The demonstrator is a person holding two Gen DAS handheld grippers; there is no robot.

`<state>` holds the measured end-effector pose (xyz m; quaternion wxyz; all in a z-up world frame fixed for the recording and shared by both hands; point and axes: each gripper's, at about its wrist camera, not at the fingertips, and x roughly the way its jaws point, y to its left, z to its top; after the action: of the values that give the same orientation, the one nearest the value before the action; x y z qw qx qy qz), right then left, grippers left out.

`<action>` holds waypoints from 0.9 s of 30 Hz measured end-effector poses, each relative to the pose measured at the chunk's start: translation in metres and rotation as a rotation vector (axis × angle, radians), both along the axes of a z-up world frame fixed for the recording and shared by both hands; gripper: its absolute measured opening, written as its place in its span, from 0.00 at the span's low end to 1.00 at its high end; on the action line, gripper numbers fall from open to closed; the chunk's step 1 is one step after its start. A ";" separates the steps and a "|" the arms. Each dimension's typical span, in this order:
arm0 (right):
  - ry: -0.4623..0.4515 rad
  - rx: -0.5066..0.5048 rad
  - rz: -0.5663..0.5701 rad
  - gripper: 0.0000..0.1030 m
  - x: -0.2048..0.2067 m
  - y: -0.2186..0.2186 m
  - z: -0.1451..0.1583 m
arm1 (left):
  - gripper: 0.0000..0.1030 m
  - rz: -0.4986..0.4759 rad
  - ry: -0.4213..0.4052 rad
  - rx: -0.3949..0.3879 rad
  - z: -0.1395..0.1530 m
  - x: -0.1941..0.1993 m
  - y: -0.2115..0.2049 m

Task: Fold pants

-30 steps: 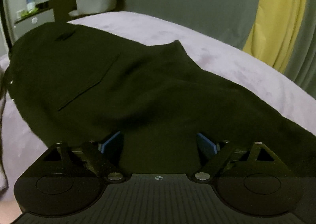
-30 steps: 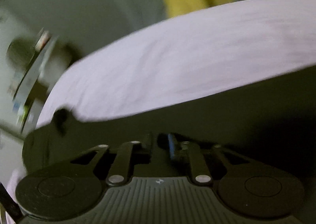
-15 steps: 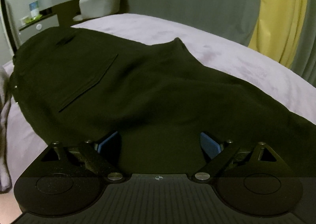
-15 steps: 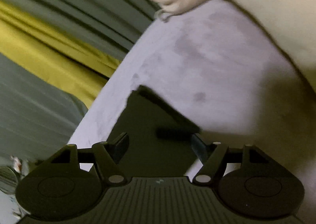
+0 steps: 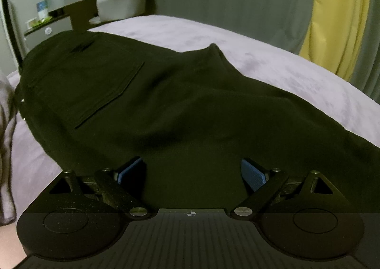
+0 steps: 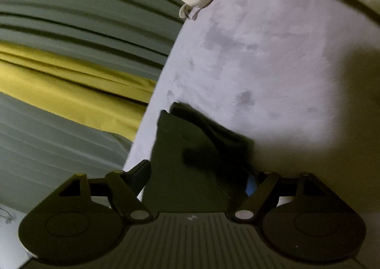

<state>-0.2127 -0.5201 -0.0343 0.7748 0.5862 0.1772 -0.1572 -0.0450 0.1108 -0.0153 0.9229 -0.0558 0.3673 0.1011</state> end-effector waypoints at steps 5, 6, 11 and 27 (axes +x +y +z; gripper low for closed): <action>-0.015 0.071 -0.005 0.34 0.001 -0.003 -0.006 | 0.92 0.004 -0.004 -0.012 -0.001 0.001 0.000; -0.011 0.078 -0.012 0.34 0.002 -0.002 -0.009 | 0.92 0.004 -0.004 -0.013 -0.001 0.001 0.000; -0.017 0.110 -0.047 0.37 0.011 -0.002 -0.013 | 0.92 0.005 -0.007 -0.020 -0.002 0.001 0.000; -0.156 -0.502 0.325 0.11 0.090 0.175 0.139 | 0.92 0.016 -0.036 -0.099 0.002 -0.004 0.013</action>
<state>-0.1228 -0.3448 0.1049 0.9216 0.3509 0.1643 -0.0248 -0.0495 0.1240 -0.0138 0.9247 -0.1062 0.3545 0.0892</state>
